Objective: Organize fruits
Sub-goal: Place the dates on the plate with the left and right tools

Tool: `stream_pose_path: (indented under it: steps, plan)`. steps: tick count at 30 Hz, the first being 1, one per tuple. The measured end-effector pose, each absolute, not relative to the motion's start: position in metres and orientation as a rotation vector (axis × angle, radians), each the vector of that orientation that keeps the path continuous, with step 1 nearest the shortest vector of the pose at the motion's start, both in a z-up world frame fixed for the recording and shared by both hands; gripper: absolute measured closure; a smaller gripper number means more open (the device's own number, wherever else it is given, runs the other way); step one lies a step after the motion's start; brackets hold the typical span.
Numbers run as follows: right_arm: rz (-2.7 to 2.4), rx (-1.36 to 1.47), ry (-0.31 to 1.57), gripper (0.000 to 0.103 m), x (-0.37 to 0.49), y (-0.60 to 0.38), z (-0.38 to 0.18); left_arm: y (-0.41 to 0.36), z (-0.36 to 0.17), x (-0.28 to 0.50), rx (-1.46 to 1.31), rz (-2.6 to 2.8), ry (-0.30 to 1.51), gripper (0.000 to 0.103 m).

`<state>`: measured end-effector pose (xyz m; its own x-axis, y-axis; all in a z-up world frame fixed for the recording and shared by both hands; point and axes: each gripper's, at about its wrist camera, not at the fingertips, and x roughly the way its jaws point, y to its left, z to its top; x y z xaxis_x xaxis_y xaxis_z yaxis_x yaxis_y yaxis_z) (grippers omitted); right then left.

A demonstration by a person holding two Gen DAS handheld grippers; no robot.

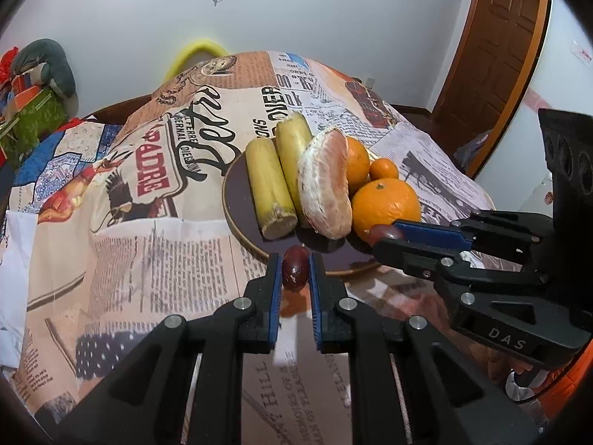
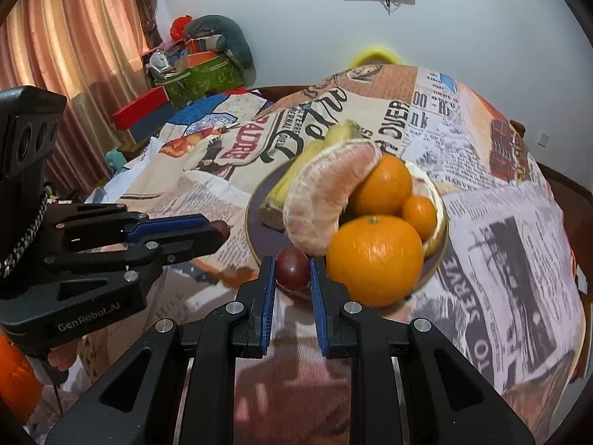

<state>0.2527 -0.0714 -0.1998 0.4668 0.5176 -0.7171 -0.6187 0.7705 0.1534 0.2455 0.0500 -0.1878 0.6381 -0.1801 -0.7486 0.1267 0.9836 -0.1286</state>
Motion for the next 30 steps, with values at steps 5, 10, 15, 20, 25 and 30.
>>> stream_pose_path:
  steps: [5,10,15,20,25,30]
  plan:
    - [0.69,-0.137,0.82,0.085,0.261,-0.067,-0.198,0.053,-0.193,0.26,-0.071,-0.183,0.868,0.09]
    - [0.69,-0.122,0.833,0.085,0.268,-0.069,-0.2,0.051,-0.202,0.272,-0.066,-0.186,0.879,0.09]
    - [0.7,-0.109,0.843,0.085,0.271,-0.07,-0.202,0.051,-0.208,0.281,-0.077,-0.178,0.893,0.089]
    - [0.706,-0.103,0.844,0.084,0.272,-0.07,-0.202,0.055,-0.205,0.278,-0.079,-0.161,0.885,0.088]
    - [0.705,-0.104,0.835,0.082,0.272,-0.071,-0.199,0.059,-0.198,0.27,-0.071,-0.142,0.872,0.084]
    - [0.702,-0.084,0.797,0.082,0.265,-0.078,-0.18,0.059,-0.177,0.256,-0.068,-0.122,0.822,0.084]
